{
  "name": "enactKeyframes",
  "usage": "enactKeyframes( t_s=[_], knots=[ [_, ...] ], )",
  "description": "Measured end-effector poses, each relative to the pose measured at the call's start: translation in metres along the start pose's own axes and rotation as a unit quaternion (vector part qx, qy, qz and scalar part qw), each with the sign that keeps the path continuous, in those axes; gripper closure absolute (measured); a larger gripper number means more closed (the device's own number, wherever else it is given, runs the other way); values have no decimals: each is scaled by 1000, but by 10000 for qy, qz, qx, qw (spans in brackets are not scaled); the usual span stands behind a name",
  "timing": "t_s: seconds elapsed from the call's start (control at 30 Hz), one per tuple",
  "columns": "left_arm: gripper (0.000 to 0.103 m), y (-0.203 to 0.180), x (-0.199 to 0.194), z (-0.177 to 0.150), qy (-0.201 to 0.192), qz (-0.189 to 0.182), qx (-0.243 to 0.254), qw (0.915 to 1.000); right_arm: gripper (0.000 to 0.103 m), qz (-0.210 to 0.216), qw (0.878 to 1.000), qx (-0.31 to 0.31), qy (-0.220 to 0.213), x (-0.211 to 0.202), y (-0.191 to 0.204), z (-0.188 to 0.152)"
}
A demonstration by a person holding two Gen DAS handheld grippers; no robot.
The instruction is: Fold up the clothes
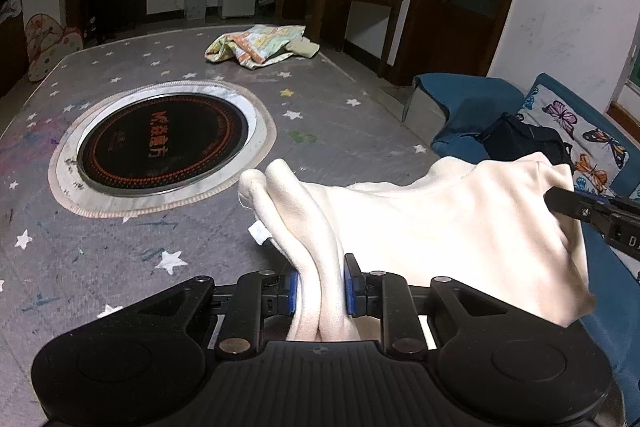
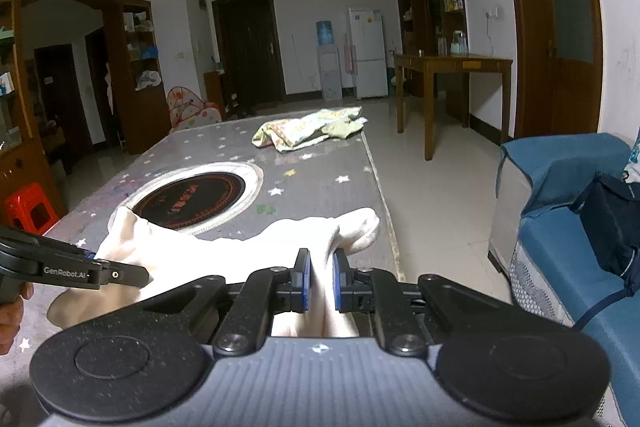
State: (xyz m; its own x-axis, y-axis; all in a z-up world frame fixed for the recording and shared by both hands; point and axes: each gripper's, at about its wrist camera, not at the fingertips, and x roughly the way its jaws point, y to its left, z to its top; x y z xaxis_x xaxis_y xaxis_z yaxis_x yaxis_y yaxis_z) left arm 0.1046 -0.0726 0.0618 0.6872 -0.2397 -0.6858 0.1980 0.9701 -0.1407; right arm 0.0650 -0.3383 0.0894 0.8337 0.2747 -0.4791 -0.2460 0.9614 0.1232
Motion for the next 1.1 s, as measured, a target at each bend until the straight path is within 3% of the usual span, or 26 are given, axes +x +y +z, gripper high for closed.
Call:
enactKeyframes(
  t_s=[0.53,0.7,1.1],
  knots=[
    [74,21,18,-13,218,151,-128,9996,88,-456,9972,114,587,52,-19,-24],
    [65,24,19,-14,204,177,-159,9995,88,-649,9959,68,623,54,-25,-26],
    [49,36,22,-11,207,312,-338,9987,84,-230,9978,-136,614,73,0,-18]
  ],
)
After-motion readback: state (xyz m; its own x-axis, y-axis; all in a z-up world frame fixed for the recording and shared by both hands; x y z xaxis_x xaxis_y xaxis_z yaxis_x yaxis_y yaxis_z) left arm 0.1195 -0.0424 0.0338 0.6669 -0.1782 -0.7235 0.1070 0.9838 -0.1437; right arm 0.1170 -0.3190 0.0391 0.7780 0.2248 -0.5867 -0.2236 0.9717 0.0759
